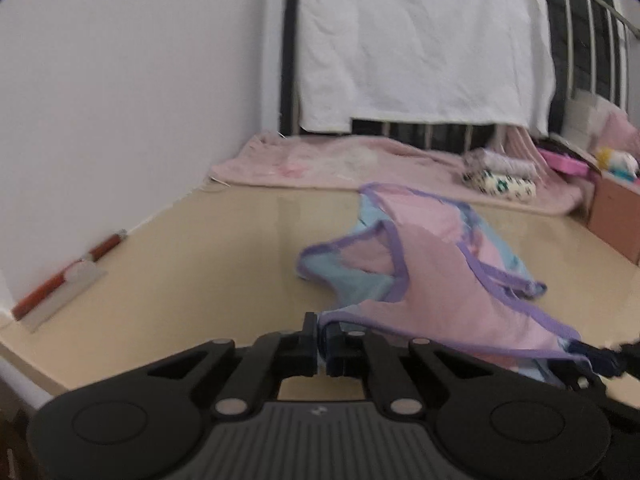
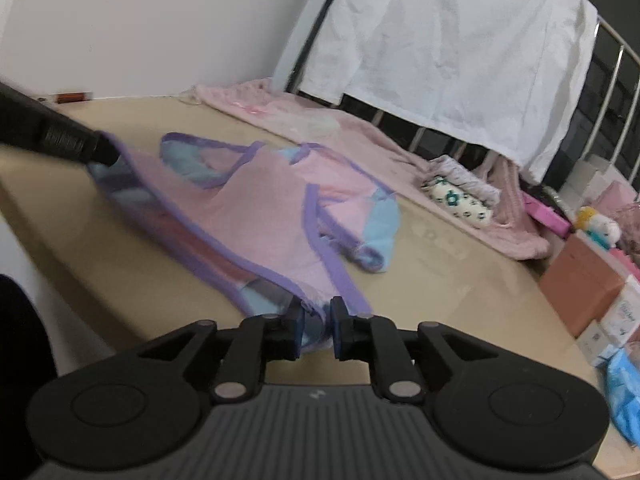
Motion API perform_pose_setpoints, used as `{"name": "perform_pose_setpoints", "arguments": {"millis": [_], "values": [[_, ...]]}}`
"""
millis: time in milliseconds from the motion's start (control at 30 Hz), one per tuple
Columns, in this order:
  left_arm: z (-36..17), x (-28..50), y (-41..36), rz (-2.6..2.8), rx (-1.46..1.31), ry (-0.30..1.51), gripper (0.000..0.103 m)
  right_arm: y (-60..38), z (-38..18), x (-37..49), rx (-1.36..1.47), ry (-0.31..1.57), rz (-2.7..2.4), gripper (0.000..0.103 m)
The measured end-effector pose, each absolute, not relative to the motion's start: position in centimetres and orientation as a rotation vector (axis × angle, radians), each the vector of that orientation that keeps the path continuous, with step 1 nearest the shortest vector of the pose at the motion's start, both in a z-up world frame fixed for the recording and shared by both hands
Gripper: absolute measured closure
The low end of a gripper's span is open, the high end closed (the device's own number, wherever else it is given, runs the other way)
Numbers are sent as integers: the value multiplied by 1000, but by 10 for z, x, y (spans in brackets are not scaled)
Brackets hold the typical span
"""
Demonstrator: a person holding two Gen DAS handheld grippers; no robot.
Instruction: Fold clothes
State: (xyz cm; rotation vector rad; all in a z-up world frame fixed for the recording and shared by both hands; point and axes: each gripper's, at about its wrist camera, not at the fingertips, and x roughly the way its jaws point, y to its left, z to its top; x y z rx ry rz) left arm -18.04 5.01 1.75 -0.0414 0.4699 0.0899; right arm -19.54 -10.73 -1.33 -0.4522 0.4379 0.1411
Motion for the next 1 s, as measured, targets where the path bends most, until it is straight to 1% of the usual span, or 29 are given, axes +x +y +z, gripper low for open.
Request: {"name": "perform_pose_setpoints", "arguments": {"millis": [100,167,200,233,267,333,467,500,533,600,633,667,733,800,900,1000], "values": [[20,-181,57,122,-93,457,100,-106,-15,-199,-487,414,117,82],[20,-179,60,116,-124,478,100,-106,-14,-199,-489,410,102,82],[19,-178,60,113,-135,488,100,-107,-14,-199,-485,411,97,84],[18,-178,59,110,-127,490,100,-107,-12,-200,-474,402,93,90],[18,-179,58,109,-118,489,100,-108,-10,-201,-462,391,90,92],[18,-183,58,104,-127,484,100,-110,-4,-201,-440,385,62,93],[19,-188,60,84,-203,484,101,-120,-1,-190,-368,467,73,93],[19,-191,61,73,-222,482,101,-122,0,-192,-362,457,77,96],[19,-193,59,65,-212,486,100,-123,2,-196,-361,428,69,96],[16,-195,50,53,-124,503,92,-124,6,-203,-372,387,56,96],[12,-198,45,51,-70,498,82,-123,6,-205,-385,386,55,96],[9,-201,40,51,-14,490,61,-123,7,-206,-388,385,58,96],[3,-212,29,60,116,431,42,-122,7,-210,-394,381,68,96],[-5,-224,15,52,309,353,43,-121,9,-214,-406,370,82,96],[-20,-236,-5,19,577,284,43,-116,13,-218,-441,348,88,96],[-30,-238,-18,-8,736,239,43,-113,18,-218,-439,331,93,96]]}}
